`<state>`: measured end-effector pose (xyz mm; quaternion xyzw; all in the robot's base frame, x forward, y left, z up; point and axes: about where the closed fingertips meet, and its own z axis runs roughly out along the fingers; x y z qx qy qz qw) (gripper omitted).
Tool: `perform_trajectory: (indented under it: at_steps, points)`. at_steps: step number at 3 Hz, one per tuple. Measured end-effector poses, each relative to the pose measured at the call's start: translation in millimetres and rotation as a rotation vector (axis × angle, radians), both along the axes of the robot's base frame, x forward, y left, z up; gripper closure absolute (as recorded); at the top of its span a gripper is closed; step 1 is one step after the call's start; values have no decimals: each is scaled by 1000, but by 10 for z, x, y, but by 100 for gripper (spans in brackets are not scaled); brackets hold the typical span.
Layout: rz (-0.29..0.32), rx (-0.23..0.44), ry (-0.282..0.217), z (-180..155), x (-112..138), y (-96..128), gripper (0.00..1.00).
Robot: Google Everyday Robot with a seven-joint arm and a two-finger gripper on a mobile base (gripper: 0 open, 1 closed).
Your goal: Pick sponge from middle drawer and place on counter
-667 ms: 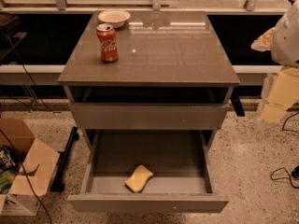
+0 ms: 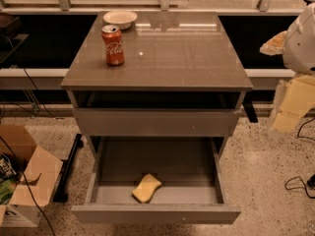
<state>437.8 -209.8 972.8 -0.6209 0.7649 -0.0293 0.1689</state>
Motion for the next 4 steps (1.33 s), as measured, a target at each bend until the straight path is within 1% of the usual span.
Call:
perform_trajectory:
  at_steps: [1,2,3,4]
  points:
    - [96,39,-1,-146,28,132,0]
    - [209,76,5,-348,140,269,0]
    - [322,172,-6,-619,296,408,0]
    - [322,172,-6,-620,296,408,0]
